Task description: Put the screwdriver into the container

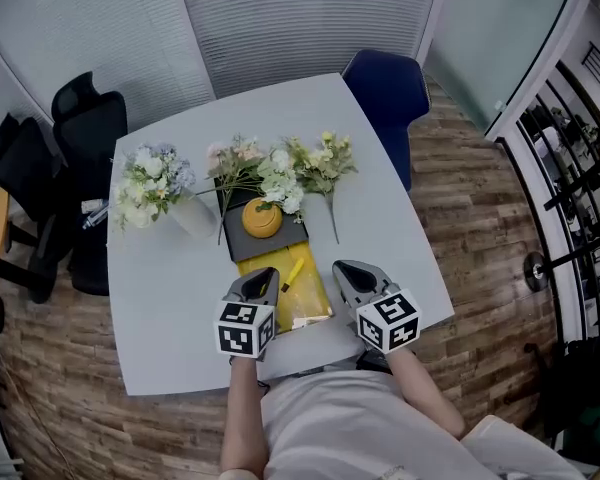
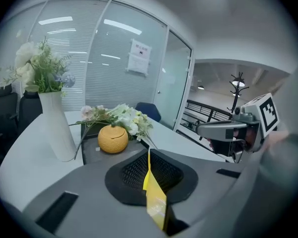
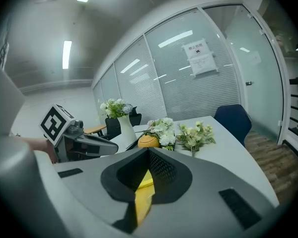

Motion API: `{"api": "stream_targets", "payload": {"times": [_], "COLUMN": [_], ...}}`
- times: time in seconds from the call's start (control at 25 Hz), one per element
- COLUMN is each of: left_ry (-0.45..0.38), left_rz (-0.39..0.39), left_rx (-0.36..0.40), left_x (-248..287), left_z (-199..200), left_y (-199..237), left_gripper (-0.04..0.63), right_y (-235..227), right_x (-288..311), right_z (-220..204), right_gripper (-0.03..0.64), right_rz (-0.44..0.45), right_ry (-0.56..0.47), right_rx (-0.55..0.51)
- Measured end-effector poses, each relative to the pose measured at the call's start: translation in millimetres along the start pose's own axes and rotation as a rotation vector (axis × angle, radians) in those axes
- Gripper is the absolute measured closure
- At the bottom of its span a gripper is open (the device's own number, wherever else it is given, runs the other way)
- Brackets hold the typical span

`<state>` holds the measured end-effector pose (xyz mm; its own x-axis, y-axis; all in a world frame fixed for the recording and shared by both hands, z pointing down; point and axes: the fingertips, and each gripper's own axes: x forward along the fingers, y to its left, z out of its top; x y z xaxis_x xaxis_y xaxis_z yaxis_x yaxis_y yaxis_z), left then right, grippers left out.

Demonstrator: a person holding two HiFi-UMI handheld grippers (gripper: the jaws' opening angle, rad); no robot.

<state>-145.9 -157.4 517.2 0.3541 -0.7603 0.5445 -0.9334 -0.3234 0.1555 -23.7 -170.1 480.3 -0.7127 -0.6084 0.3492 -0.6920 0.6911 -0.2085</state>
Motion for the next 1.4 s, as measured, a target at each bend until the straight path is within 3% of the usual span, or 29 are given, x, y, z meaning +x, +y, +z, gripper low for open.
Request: {"api": "stream_targets", "payload": {"times": [0.28, 1.4], "left_ry": [-0.091, -0.073], "left_rz": [-0.001, -0.017], "left_rx": [-0.056, -0.050], "left_x": [-15.1, -19.7], "left_z": [12.5, 1.9], "left_y": [4.7, 2.3], "left_gripper": [0.588, 0.588], "right_y": [5.4, 13.8], "right_x": [-3.5, -6.3], "right_z": [1.5, -5.1], "right_gripper": [0.601, 0.601], "right_rz": [-0.005, 0.003], "right_ry": [-0.008, 0.008], "right_rx": [-0.014, -0.030]}}
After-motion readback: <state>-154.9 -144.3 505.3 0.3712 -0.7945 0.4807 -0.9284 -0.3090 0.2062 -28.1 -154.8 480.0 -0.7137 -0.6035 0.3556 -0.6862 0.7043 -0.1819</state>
